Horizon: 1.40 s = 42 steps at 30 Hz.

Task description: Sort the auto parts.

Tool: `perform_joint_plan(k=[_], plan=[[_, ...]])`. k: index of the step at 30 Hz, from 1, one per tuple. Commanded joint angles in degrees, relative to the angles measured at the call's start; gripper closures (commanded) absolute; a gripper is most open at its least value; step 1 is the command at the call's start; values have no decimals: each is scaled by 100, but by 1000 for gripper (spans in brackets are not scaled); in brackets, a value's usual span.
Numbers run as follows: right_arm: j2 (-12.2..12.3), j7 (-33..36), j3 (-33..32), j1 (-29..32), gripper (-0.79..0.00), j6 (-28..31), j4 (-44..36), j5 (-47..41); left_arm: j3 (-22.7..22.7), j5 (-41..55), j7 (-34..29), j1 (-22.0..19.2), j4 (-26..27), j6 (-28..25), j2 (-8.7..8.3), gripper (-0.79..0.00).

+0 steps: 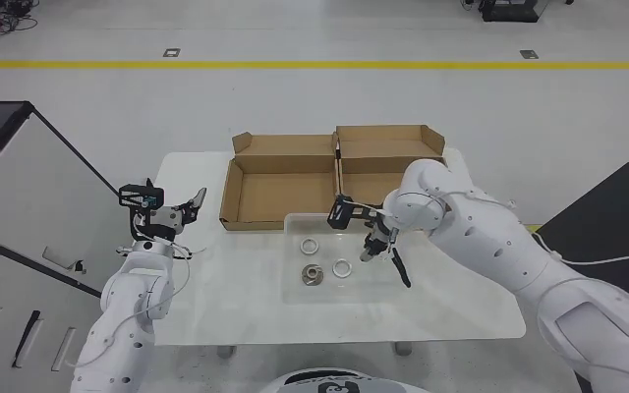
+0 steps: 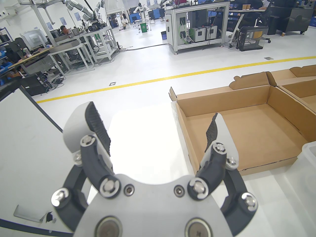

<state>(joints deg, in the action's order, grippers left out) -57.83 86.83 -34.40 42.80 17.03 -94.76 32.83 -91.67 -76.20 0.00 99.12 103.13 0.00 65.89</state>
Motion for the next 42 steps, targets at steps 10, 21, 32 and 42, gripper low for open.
perform_joint_plan(k=[10, 21, 32, 42], plan=[[-89, -105, 239, 10, -262, 113, 433, 123, 0, 0, 0, 0, 0, 0, 0, -785], [-235, -235, 553, -6, -234, 161, 877, 334, 0, 0, 0, 0, 0, 0, 0, -785], [-367, -517, 703, -37, -197, 152, 1183, 483, 0, 0, 0, 0, 0, 0, 0, -785], [-433, -607, 741, -32, -209, 146, 1347, 564, 0, 0, 0, 0, 0, 0, 0, -785]])
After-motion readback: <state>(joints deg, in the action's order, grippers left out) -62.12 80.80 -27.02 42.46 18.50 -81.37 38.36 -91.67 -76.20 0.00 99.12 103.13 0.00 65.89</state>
